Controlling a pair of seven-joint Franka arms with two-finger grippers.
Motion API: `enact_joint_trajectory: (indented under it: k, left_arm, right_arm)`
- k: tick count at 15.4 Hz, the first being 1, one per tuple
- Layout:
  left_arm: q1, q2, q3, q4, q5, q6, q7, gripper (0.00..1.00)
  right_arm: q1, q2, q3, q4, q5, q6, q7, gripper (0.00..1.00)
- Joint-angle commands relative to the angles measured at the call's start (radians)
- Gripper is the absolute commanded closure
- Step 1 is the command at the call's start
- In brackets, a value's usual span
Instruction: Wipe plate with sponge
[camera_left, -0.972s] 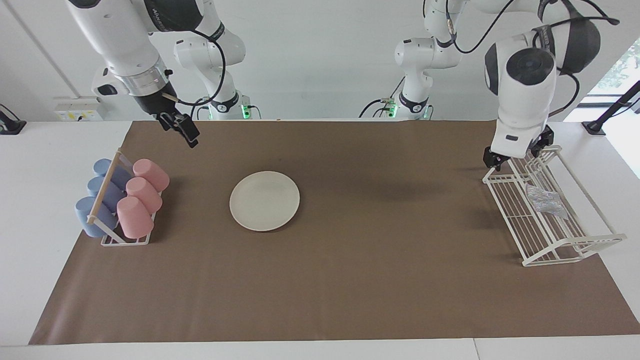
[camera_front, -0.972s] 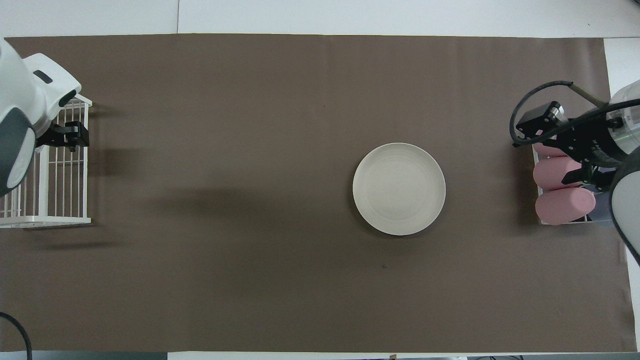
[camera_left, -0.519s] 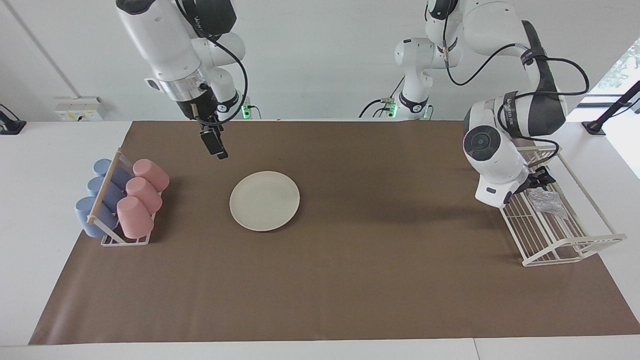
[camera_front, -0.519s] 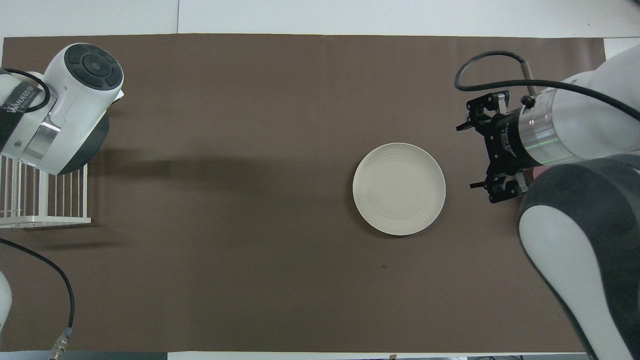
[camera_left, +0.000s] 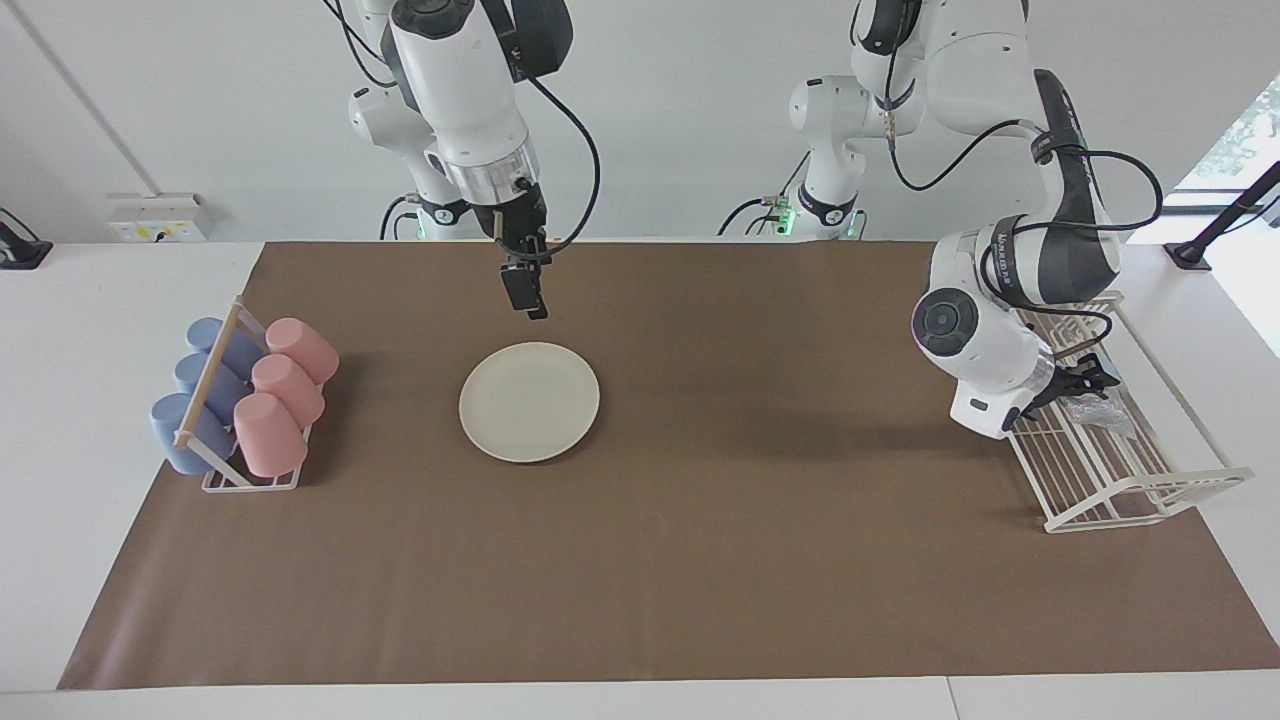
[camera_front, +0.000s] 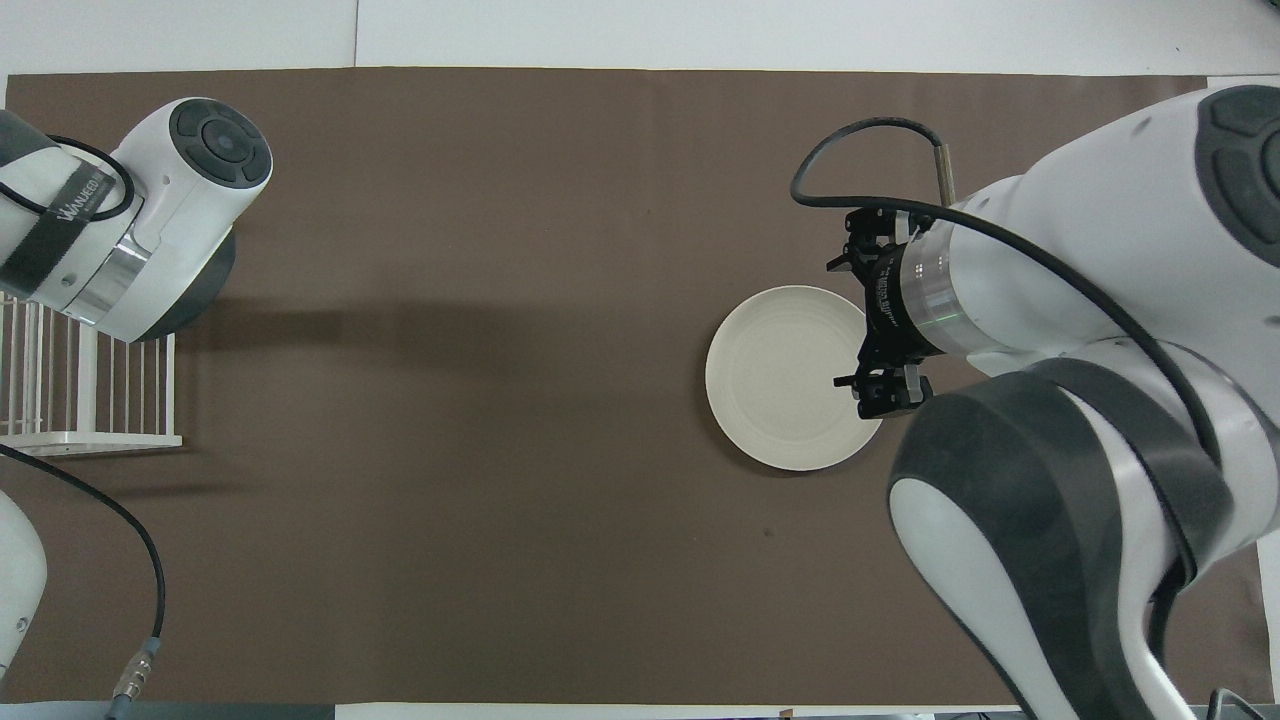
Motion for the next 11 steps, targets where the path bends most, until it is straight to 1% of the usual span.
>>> enact_joint_trajectory:
  k: [1, 2, 3, 5, 7, 8, 9, 10, 11]
  left_arm:
    - [0.010, 0.012, 0.002, 0.014, 0.023, 0.019, -0.007, 0.25]
    - [0.010, 0.012, 0.002, 0.014, 0.023, 0.019, -0.007, 0.32]
    - [0.010, 0.012, 0.002, 0.014, 0.024, 0.020, -0.007, 0.35]
    - [0.010, 0.012, 0.005, 0.014, 0.026, 0.022, -0.007, 0.53]
    - [0.010, 0.012, 0.005, 0.014, 0.026, 0.022, -0.007, 0.79]
    - [0.010, 0.012, 0.005, 0.014, 0.026, 0.022, -0.008, 0.97]
    - [0.010, 0.012, 0.005, 0.014, 0.026, 0.024, -0.008, 1.00]
    - [0.010, 0.012, 0.005, 0.015, 0.033, 0.027, -0.007, 1.00]
    - [0.010, 0.012, 0.005, 0.017, 0.046, 0.028, -0.007, 1.00]
  right_arm:
    - [-0.001, 0.052, -0.003, 0.014, 0.000, 0.027, 0.018, 0.00]
    - [0.019, 0.079, -0.001, 0.049, -0.006, 0.018, 0.020, 0.00]
    - [0.040, 0.116, -0.003, 0.087, 0.003, 0.006, 0.028, 0.00]
    - [0.035, 0.196, -0.003, 0.195, 0.014, -0.025, 0.072, 0.00]
    - [0.053, 0.274, -0.003, 0.293, 0.011, -0.048, 0.159, 0.00]
    - [0.082, 0.309, -0.006, 0.330, -0.006, -0.055, 0.181, 0.00]
    - [0.100, 0.348, -0.012, 0.377, -0.008, -0.069, 0.184, 0.00]
    - [0.093, 0.395, -0.015, 0.454, 0.003, -0.109, 0.195, 0.00]
    - [0.087, 0.479, -0.013, 0.571, 0.003, -0.155, 0.212, 0.00]
